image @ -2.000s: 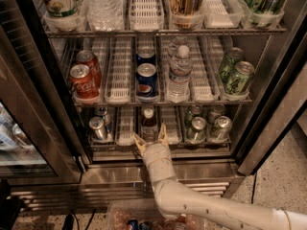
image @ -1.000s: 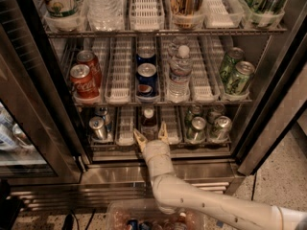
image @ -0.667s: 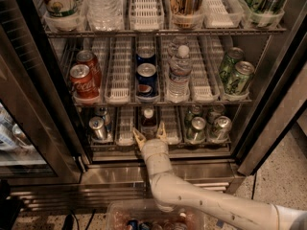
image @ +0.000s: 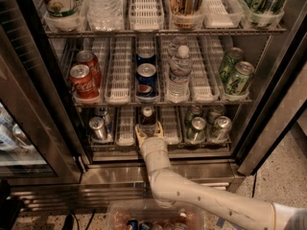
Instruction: Pick blue plastic bottle from bottom shelf of fridge
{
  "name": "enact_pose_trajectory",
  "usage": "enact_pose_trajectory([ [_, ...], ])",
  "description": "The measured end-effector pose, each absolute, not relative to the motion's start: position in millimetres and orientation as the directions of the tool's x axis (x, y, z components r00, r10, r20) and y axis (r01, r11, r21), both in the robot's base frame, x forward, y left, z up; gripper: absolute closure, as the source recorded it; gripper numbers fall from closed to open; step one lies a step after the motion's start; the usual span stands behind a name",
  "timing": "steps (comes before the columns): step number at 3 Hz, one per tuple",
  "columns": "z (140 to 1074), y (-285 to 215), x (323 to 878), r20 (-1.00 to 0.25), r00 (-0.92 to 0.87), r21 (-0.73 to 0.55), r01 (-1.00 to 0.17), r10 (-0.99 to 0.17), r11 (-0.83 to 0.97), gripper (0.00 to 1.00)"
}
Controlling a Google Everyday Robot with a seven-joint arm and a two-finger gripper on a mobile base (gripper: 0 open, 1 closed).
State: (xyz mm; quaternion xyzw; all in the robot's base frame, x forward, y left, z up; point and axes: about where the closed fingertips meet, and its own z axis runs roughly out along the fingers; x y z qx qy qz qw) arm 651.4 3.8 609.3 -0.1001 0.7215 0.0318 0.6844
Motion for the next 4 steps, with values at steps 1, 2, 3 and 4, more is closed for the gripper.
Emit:
enact_pose_trajectory([
  [1, 609.4, 3.8, 651.3, -0.994, -0.043, -0.091, -0.188, -0.101, 0.978, 0.94],
  [2, 612.8, 4.1, 648.4, -0.996, -0.032, -0.079, -0.199, -0.087, 0.977, 1.0],
  [3, 619.7, 1.7, 640.1, -0.998, -0.006, -0.056, -0.207, -0.059, 0.977, 1.0],
  [4, 622.5, 1.8, 638.0, -0.999, 0.009, -0.052, -0.212, -0.051, 0.976, 1.0],
])
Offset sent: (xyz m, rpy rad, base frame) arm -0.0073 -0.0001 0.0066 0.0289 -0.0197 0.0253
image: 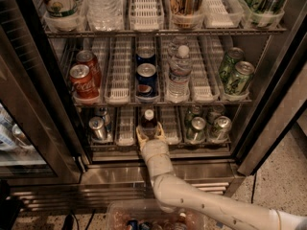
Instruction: Pick blue plastic bottle from bottom shelf of fridge
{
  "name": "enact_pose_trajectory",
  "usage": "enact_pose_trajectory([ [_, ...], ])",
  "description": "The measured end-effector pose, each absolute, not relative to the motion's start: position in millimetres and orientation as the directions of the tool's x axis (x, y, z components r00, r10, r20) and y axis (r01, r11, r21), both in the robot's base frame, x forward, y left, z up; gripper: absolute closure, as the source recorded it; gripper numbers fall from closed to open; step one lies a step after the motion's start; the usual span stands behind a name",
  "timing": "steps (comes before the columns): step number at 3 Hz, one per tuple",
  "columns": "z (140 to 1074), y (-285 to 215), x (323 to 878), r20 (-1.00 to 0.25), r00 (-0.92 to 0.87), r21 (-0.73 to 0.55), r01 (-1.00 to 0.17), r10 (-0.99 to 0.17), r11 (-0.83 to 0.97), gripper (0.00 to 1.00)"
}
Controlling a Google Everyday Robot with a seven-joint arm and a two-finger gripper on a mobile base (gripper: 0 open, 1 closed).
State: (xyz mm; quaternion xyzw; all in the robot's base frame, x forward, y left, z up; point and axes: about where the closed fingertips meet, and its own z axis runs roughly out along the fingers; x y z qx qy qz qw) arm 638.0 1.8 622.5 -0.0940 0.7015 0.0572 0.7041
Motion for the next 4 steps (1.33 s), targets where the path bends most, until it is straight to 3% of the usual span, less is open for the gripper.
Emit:
enact_pose_trajectory([
  [4, 642.0, 4.6, 628.2, -0.998, 0.059, -0.041, -0.256, -0.026, 0.966, 1.0],
])
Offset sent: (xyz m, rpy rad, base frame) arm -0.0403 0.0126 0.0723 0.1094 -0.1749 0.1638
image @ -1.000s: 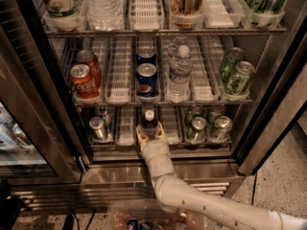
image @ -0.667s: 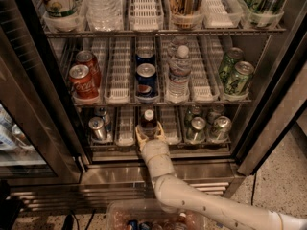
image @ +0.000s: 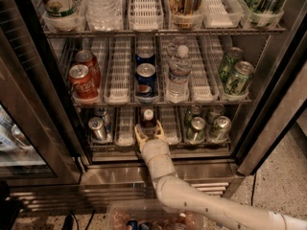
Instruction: Pick blue plastic bottle from bottom shelf of fridge
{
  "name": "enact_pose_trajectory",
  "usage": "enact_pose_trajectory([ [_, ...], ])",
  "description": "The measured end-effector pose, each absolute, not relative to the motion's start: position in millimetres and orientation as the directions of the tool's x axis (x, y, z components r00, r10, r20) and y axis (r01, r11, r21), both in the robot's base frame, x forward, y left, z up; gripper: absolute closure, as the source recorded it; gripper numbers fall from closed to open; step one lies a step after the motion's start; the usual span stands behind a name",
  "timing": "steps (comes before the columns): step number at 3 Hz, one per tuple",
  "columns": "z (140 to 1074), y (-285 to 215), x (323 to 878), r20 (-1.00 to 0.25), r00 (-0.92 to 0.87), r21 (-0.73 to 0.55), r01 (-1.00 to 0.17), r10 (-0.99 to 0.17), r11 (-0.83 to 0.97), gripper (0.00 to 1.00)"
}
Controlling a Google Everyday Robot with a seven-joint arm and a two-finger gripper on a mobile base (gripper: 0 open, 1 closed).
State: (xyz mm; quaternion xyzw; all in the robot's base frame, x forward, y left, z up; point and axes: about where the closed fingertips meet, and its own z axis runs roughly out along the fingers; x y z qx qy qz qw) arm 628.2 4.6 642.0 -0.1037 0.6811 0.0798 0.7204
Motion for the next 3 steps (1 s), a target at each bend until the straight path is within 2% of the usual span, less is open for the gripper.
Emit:
enact_pose_trajectory([
  [1, 648.2, 4.4, 625.1, -0.998, 0.061, -0.043, -0.269, -0.028, 0.962, 1.0],
  [3, 687.4, 15.5, 608.5, -0.996, 0.057, -0.091, -0.395, -0.075, 0.914, 1.0],
])
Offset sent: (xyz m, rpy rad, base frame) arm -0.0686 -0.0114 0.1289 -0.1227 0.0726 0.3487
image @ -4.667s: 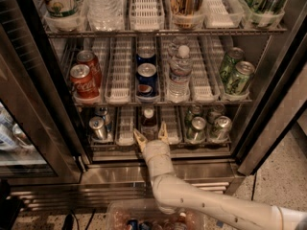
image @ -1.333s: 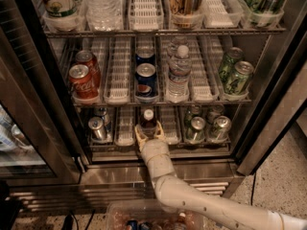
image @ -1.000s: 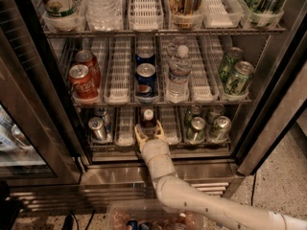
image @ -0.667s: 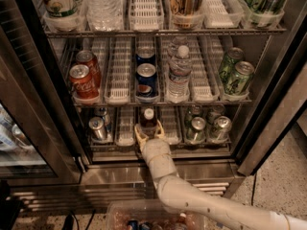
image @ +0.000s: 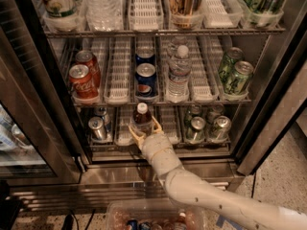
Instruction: Pick blue plastic bottle from bottom shelf of fridge
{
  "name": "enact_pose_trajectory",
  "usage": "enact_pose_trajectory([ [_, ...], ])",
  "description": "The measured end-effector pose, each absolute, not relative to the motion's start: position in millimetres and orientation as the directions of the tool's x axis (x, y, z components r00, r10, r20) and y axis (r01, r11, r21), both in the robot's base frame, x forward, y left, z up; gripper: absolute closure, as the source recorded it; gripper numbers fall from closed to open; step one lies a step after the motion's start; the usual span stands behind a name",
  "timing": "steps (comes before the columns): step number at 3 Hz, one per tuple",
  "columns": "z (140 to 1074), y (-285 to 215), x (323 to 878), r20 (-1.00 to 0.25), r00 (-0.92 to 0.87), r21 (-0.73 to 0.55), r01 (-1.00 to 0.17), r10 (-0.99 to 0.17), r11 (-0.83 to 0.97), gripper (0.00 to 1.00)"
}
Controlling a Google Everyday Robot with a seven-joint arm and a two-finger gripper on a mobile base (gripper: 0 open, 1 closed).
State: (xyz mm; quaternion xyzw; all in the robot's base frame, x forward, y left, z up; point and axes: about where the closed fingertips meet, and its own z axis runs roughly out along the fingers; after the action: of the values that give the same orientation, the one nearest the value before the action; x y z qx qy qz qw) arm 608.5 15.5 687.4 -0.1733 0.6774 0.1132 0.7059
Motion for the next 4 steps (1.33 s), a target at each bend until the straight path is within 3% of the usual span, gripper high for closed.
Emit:
enact_pose_trajectory([
  [1, 687.1, 15.5, 608.4, -0.996, 0.057, -0.091, -0.395, -0.075, 0.914, 1.0],
  [4, 698.3, -3.6, 534.2, -0.995, -0.079, -0.003, -0.523, -0.052, 0.852, 1.0],
])
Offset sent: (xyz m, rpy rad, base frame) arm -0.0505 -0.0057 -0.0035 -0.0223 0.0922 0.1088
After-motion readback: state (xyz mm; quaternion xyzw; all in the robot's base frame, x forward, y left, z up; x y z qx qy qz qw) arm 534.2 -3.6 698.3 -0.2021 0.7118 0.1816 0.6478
